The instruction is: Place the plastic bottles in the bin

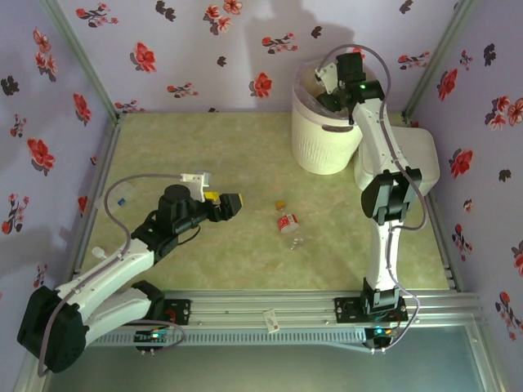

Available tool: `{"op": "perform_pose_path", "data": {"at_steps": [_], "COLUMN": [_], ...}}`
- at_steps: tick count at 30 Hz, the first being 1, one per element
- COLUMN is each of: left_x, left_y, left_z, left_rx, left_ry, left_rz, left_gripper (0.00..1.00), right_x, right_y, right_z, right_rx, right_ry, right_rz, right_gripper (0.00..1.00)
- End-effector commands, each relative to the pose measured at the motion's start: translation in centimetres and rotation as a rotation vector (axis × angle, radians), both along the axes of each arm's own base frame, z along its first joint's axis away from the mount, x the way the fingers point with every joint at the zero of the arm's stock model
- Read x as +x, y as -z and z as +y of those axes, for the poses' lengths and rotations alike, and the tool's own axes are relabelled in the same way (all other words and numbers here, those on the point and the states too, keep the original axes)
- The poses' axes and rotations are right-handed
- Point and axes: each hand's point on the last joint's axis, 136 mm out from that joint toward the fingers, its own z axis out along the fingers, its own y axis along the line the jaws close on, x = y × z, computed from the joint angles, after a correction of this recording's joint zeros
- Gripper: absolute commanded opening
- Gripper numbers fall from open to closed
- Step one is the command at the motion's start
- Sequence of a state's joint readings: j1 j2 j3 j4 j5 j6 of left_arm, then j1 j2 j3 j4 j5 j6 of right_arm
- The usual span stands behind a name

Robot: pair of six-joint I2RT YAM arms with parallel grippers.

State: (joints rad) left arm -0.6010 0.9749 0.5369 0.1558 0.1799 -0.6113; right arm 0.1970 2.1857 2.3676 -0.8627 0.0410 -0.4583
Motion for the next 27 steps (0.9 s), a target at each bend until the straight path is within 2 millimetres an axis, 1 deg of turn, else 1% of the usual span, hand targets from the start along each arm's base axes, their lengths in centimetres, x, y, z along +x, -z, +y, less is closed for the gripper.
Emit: {"op": "perform_pose_path", "data": {"at_steps": [1,6,10,14,18,24,27], "left_x": [0.3,0.5,0.6,0.8,0.8,0.9,1.0], "left_y": [-0.1,-0.1,0.1,0.3,0.4,0.4,0.3], "left_z": [0.7,0.7,0.6,0.5,0.5,0.4,0.4], "left_rx": [-0.004,-0.008,-0.015,-0.019,-0.021,-0.023,-0.025], "left_ry": [-0.034,-0.041,-0.044,-0.046,-0.047,-0.047,-0.048], "left_rz": [-0.003,0.0,0.005,0.011,0.01,0.009,0.01], "left_gripper": [1.0,1.0,1.0,1.0,1.0,1.0,1.0], "right_x": [0.0,-0.4,-0.9,-1.7,-2.8,-5.2,-6.5], "right_y": [0.5,-2.3,-4.5,-6.8,-9.7,-13.8,-15.6], "right_z": [-0.4,-0.6,-0.5,-0.6,-0.6,-0.8,-1.1], "right_rx": [0.007,0.024,0.045,0.062,0.087,0.128,0.159], "right_ry": [0.019,0.031,0.028,0.031,0.03,0.03,0.049], "right_rz": [0.016,-0.043,-0.084,-0.122,-0.172,-0.24,-0.265], "right_gripper": [0.78,0.87,0.99,0.99,0.99,0.99,0.99]}}
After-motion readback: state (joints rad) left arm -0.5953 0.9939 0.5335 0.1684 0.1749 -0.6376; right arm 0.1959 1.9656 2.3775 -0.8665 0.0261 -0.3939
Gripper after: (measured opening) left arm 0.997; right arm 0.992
